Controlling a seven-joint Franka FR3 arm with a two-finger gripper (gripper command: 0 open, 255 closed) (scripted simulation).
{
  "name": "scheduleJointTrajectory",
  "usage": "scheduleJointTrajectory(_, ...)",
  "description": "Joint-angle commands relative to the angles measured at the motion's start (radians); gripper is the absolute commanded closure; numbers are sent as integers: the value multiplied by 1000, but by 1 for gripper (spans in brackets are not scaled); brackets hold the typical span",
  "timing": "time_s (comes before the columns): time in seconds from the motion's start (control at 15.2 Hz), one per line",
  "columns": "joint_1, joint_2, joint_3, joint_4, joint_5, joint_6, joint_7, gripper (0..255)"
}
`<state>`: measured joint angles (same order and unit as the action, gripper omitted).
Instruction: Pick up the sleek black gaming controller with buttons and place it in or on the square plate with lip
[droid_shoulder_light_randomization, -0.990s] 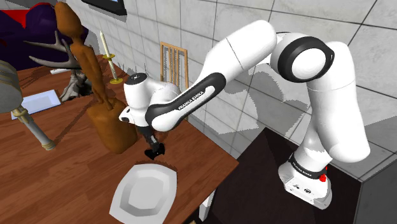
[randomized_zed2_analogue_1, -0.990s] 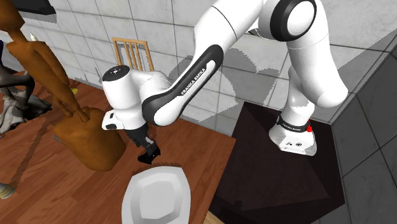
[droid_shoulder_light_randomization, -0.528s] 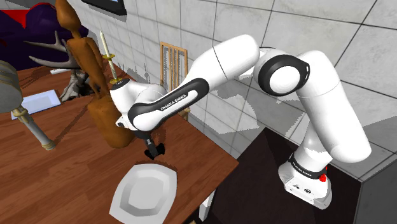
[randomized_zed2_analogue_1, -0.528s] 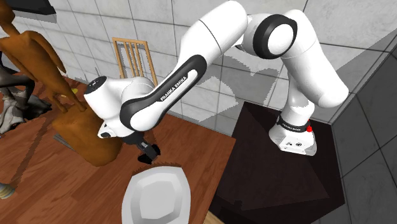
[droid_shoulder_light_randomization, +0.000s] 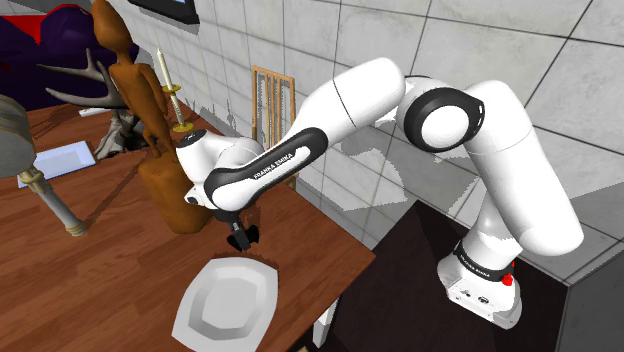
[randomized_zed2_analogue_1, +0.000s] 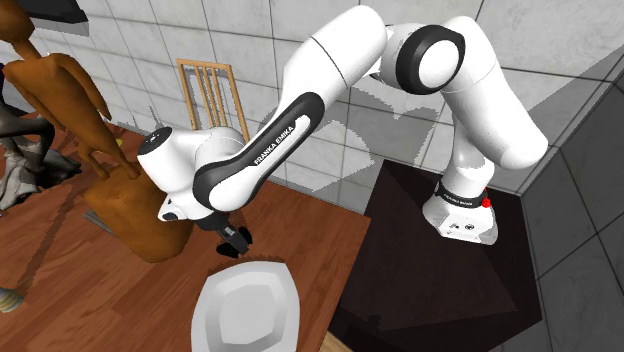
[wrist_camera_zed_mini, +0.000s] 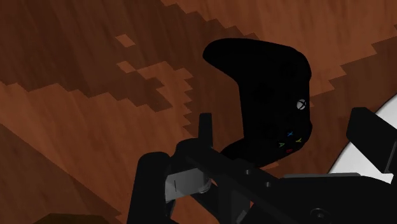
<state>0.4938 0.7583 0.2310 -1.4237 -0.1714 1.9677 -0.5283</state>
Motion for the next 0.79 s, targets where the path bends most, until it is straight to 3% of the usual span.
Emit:
scheduleJointTrajectory(0.0, 0, 2, 0, -1, 0, 0, 0, 0)
scheduleJointTrajectory(0.07, 0, 2, 0, -2, 0, 0, 0, 255)
scheduleJointTrajectory(0.73, -1, -6, 1, 0, 1, -9, -1, 255)
